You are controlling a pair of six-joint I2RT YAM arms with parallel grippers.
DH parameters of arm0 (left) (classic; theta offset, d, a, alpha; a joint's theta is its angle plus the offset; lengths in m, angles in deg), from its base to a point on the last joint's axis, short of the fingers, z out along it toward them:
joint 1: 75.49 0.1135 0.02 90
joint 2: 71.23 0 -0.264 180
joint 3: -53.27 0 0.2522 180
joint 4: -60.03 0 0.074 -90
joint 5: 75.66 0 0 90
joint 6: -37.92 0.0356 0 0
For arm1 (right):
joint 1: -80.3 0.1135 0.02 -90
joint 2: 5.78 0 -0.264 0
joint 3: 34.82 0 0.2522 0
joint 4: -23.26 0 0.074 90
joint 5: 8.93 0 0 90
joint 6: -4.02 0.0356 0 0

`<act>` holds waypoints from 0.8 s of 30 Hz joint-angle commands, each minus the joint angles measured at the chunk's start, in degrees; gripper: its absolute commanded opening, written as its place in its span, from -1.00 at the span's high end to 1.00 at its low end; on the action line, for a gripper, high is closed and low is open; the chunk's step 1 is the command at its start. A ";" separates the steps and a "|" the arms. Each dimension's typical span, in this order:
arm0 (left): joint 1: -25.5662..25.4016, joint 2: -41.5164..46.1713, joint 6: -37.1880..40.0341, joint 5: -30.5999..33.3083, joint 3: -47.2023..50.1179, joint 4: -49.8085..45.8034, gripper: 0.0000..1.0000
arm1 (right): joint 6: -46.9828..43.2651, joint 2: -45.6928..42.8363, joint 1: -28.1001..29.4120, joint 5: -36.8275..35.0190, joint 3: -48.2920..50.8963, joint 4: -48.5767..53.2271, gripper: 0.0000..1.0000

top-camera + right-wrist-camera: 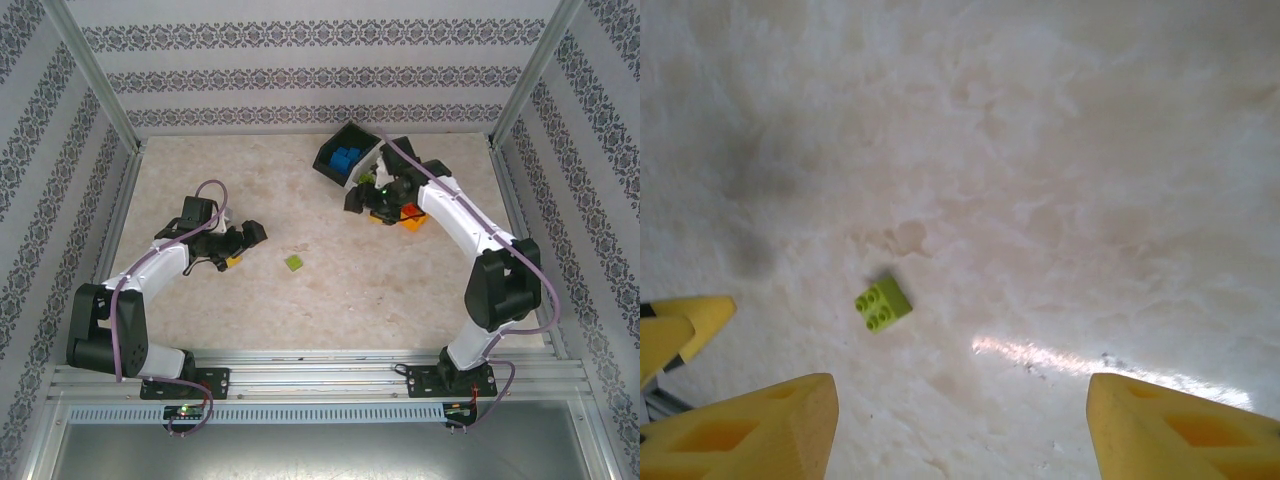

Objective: Sort the legos into containers by color

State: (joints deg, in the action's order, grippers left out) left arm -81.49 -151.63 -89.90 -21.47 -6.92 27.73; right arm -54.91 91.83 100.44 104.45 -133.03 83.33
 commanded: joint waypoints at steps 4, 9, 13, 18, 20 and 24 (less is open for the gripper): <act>-0.43 3.73 -0.34 0.94 0.83 0.27 -1.00 | -0.85 2.41 6.78 -2.38 -0.11 1.68 -0.43; -0.48 7.08 -0.69 2.64 3.04 -0.89 -1.00 | -3.40 6.84 11.97 -5.20 -3.82 4.42 -0.49; -0.40 9.71 -0.33 5.40 3.51 -3.77 -1.00 | -6.87 10.47 15.01 -8.11 -7.41 6.39 -0.49; -0.26 13.21 0.90 11.74 2.11 -10.74 -1.00 | -11.93 15.27 18.78 -11.39 -11.87 8.13 -0.49; -0.24 14.67 1.24 13.06 1.86 -12.30 -1.00 | -13.48 17.00 20.06 -12.32 -13.58 8.53 -0.49; -0.16 16.89 1.54 14.55 1.92 -14.17 -1.00 | -15.87 21.14 22.64 -13.88 -17.08 9.48 -0.49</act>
State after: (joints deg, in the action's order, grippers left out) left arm -81.49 -136.42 -89.68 -9.98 -3.99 17.85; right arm -66.93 110.19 121.42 93.67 -147.34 90.28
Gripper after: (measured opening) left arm 0.999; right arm 0.745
